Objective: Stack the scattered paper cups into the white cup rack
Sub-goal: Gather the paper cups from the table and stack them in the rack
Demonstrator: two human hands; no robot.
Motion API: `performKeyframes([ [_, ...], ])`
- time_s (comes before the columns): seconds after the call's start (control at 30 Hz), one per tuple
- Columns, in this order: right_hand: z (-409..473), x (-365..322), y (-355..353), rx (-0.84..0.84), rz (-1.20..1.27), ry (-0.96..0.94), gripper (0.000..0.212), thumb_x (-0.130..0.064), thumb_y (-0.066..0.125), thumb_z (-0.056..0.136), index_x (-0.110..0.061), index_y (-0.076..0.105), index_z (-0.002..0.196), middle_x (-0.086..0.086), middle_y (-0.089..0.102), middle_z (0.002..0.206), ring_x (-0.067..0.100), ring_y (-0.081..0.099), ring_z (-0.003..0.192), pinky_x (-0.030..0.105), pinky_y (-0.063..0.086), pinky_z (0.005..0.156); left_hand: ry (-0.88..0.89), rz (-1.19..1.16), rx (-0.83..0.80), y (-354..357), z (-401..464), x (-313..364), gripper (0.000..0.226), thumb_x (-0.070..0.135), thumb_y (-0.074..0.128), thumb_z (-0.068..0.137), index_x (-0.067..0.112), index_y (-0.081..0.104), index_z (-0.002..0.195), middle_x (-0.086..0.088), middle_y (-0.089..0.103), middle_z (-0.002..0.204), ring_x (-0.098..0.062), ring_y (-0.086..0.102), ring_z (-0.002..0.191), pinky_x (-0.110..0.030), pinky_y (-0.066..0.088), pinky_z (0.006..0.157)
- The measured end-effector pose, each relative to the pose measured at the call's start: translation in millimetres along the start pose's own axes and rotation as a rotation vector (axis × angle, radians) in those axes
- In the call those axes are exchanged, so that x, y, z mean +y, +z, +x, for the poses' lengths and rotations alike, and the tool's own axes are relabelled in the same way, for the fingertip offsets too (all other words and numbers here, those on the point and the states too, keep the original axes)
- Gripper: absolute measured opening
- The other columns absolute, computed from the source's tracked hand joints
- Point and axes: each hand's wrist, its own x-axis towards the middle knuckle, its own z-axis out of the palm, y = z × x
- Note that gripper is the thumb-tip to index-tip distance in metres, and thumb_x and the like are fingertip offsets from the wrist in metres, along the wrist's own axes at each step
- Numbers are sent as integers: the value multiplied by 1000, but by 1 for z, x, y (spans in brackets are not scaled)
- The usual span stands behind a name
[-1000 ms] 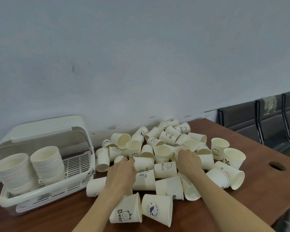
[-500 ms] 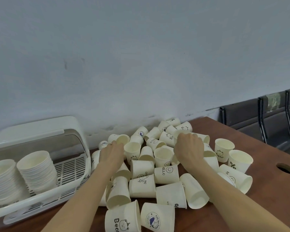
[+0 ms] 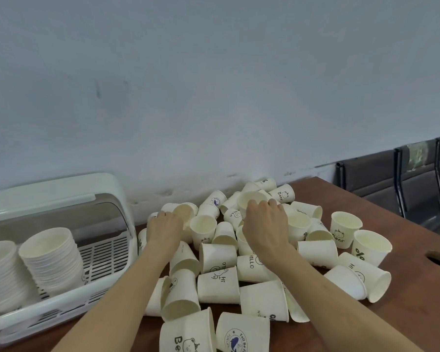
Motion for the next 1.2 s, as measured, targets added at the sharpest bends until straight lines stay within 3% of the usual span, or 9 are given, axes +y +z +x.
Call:
performKeyframes([
  [0.13,-6,-16,-7,-28,-39,6,28,-2,76,47,-14,52,55,6,53,49,27,52,54,30,25,56,10,-1,56,-17,-8,-12,21,2,51,90,14,60,104,-4,62,106,-20,57,100,-27,37,68],
  [0.23,-13,-24,-11,-49,7,-36,9,-8,64,72,-13,58,76,7,63,73,28,57,77,33,33,66,5,-24,111,-30,-19,-22,25,-1,49,89,12,57,109,-4,62,108,-21,56,101,-27,36,68],
  [0.33,-18,-31,-21,-47,4,-60,13,-8,48,85,-14,58,91,6,64,89,27,55,93,34,37,79,1,-42,156,-43,-34,-33,25,0,47,90,12,55,110,-4,63,107,-21,58,98,-29,40,68],
  [0.5,-30,-59,-41,-45,15,-88,27,-7,75,55,-17,51,58,3,54,52,25,53,58,31,31,55,-22,-91,203,-63,-63,-56,27,3,48,89,13,51,114,-3,63,107,-21,58,98,-29,36,63],
  [0.67,-35,-93,-58,14,35,-186,37,-4,80,33,-16,47,47,2,44,40,24,46,43,29,23,48,-61,-110,235,-77,-91,-90,29,8,48,90,14,48,118,-3,62,109,-22,59,100,-31,37,62],
  [0.8,-37,-122,-72,-3,59,-254,36,-3,75,48,-18,43,54,3,49,46,25,49,51,31,27,51,-108,-140,259,-86,-110,-120,28,11,51,91,14,47,119,-4,63,111,-25,61,101,-32,41,66],
  [0.93,-38,-149,-82,54,87,-305,42,-2,75,43,-19,37,52,2,48,43,23,48,47,29,23,49,-160,-142,303,-90,-125,-148,27,10,45,93,13,47,120,-5,63,110,-26,60,99,-34,43,67],
  [1.03,-39,-166,-89,21,103,-349,12,-4,59,75,-15,53,72,6,63,71,26,56,74,33,31,63,-191,-156,345,-91,-136,-165,23,13,42,95,14,47,118,-3,63,106,-24,59,96,-32,35,60],
  [1.2,-40,-195,-105,24,151,-421,13,-6,44,88,-12,55,92,9,64,94,29,53,94,35,35,76,-247,-113,380,-93,-149,-195,19,18,44,96,15,49,114,-1,66,100,-23,62,90,-32,32,57],
])
